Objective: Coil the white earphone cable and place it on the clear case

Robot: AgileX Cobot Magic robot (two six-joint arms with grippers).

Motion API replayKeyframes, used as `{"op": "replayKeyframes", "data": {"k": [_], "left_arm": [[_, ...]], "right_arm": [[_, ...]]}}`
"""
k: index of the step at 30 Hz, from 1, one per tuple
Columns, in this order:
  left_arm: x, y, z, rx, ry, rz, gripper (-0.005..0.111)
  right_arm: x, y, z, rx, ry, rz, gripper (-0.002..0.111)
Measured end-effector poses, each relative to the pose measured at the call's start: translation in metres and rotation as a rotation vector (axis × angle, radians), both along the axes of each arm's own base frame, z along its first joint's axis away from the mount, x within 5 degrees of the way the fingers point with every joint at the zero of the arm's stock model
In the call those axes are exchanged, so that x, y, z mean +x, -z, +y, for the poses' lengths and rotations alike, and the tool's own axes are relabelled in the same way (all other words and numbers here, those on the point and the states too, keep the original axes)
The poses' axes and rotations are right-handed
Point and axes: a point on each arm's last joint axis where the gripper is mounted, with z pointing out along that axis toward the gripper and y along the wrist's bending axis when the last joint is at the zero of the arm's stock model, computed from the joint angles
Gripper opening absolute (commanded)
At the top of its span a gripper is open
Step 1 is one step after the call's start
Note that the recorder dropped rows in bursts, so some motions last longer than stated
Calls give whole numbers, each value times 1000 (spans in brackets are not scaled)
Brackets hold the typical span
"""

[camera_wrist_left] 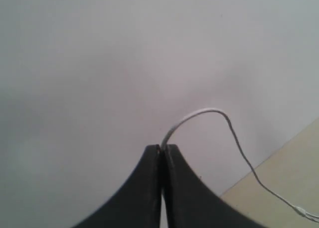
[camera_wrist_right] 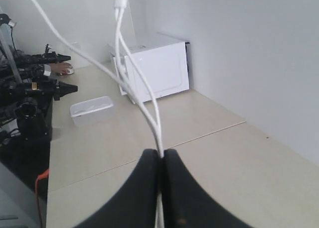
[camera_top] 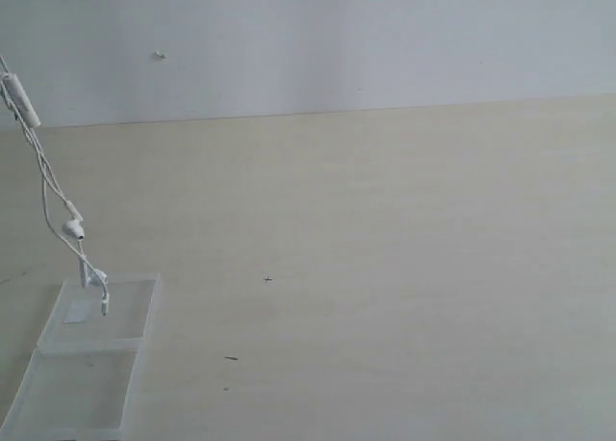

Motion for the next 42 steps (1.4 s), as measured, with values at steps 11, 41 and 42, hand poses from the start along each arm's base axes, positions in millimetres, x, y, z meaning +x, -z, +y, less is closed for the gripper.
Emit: {"op": "replayKeyframes", "data": {"k": [11,41,42], "left_arm": [[-9,24,4,-70,-66,98,0],[-17,75,12,-111,-163,256,66],[-17,75,11,-111,-161,256,66]], "right_arm": [[-17,-28,-29,-71,52,-64,0],[-25,-35,-42,-136,67,-98,0],[-26,-35,-42,-144,60,-99,0]]}}
